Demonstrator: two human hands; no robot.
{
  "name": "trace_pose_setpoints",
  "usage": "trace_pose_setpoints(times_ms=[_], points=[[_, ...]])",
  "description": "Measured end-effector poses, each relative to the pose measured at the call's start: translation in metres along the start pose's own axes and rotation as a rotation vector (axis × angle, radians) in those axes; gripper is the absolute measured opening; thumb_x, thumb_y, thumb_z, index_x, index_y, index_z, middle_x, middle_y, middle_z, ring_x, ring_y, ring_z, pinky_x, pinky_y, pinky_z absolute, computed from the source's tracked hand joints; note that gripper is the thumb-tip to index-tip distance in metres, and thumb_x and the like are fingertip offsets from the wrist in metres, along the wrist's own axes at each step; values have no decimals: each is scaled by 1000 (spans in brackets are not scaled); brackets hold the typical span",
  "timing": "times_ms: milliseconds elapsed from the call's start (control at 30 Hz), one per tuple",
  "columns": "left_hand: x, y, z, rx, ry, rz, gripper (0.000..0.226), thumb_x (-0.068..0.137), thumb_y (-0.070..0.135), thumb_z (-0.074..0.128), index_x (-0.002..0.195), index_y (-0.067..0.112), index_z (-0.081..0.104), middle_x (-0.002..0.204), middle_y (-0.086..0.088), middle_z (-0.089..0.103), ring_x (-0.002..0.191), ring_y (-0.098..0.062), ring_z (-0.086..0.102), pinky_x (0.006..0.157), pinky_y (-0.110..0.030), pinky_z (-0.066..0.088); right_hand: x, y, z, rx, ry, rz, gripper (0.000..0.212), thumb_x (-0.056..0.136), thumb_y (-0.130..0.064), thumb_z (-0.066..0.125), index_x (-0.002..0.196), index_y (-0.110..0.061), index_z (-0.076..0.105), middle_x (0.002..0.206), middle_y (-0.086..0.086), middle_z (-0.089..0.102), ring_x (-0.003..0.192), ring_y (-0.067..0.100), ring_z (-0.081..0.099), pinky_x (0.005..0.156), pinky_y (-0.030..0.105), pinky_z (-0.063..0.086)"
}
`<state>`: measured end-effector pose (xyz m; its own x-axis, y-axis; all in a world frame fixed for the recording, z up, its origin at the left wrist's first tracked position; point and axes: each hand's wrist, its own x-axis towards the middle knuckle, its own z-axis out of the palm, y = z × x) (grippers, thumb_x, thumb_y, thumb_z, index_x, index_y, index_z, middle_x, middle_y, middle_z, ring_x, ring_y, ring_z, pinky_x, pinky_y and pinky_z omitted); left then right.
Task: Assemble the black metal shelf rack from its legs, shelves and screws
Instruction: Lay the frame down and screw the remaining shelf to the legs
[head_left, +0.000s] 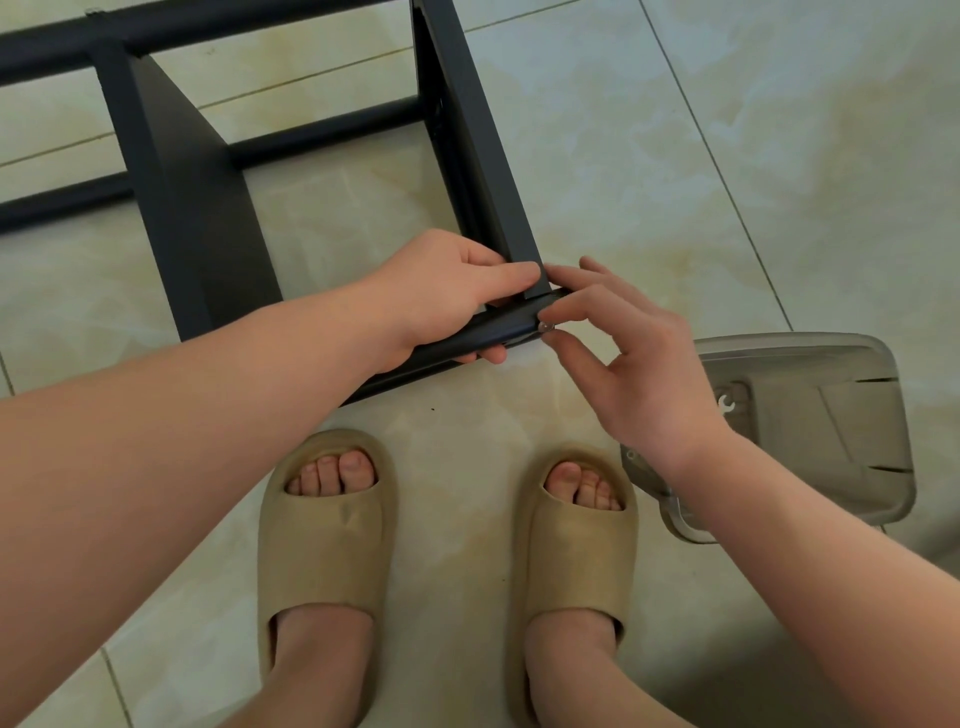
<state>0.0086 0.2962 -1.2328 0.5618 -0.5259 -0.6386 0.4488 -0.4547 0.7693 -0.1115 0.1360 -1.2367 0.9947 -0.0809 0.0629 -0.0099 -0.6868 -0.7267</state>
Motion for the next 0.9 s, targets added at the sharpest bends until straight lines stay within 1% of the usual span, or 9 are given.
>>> trace_pose_setpoints(times_ms=[33, 133, 233, 367, 500, 533, 633, 800, 900], points=[[0, 0, 0, -2, 1, -1, 24, 94, 39, 66, 88, 18, 75, 83, -6, 77, 63, -24, 74, 53, -28, 56, -1, -1, 2, -12, 20, -2, 2, 91, -1, 70, 92, 0, 69, 126, -3, 63, 134, 21, 51, 114, 34, 40], [0, -1, 0, -5, 2, -2, 25, 94, 39, 67, 91, 16, 76, 84, -7, 77, 63, -23, 74, 52, -28, 55, 1, -4, 6, -45, 94, 4, 19, 91, -8, 72, 77, 1, 61, 121, 7, 70, 128, 20, 56, 111, 37, 44], [0, -1, 0, -5, -3, -1, 25, 94, 38, 66, 93, 15, 76, 84, -9, 77, 63, -23, 74, 52, -28, 56, 3, -4, 3, -6, 65, 46, 19, 88, -12, 75, 86, -3, 59, 118, 6, 72, 126, 12, 54, 112, 32, 42], [0, -1, 0, -1, 3, 3, 25, 94, 38, 67, 92, 15, 75, 80, -7, 77, 62, -24, 74, 51, -28, 55, 0, 1, -1, 117, -30, 62, 15, 90, -1, 70, 104, -5, 65, 132, 3, 64, 134, 17, 52, 117, 36, 36], [1, -1, -1, -6, -2, -2, 25, 94, 39, 67, 90, 15, 75, 81, -7, 77, 63, -24, 74, 51, -28, 55, -1, 1, 4, 88, 22, 51, 3, 92, -2, 70, 91, -1, 67, 128, 6, 67, 133, 5, 48, 115, 32, 38], [1, -1, -1, -6, -2, -1, 26, 94, 39, 67, 90, 15, 75, 82, -8, 77, 63, -24, 74, 51, -28, 55, 0, -1, 6, 73, 49, 64, 11, 91, -5, 71, 85, 0, 64, 125, 7, 68, 132, 5, 49, 113, 33, 40], [1, -2, 0, -6, -1, -2, 26, 94, 39, 67, 90, 15, 75, 85, -10, 77, 64, -25, 74, 51, -28, 55, 3, -3, 7, 34, 66, 98, 24, 90, -12, 75, 76, -2, 58, 121, 3, 69, 131, 23, 56, 105, 42, 46], [0, -1, 0, 2, -3, 7, 26, 95, 38, 66, 92, 14, 75, 85, -8, 77, 63, -24, 74, 52, -28, 55, 1, 1, -1, 124, -16, 34, 12, 90, -2, 72, 100, -3, 65, 125, 0, 66, 129, 15, 55, 115, 39, 39], [0, -1, 0, 2, -3, 3, 26, 94, 38, 66, 89, 15, 75, 84, -7, 77, 63, -24, 74, 52, -28, 55, 1, 2, 4, 92, 18, 35, 4, 91, -2, 71, 94, -2, 69, 126, 6, 67, 132, 14, 50, 115, 32, 39]])
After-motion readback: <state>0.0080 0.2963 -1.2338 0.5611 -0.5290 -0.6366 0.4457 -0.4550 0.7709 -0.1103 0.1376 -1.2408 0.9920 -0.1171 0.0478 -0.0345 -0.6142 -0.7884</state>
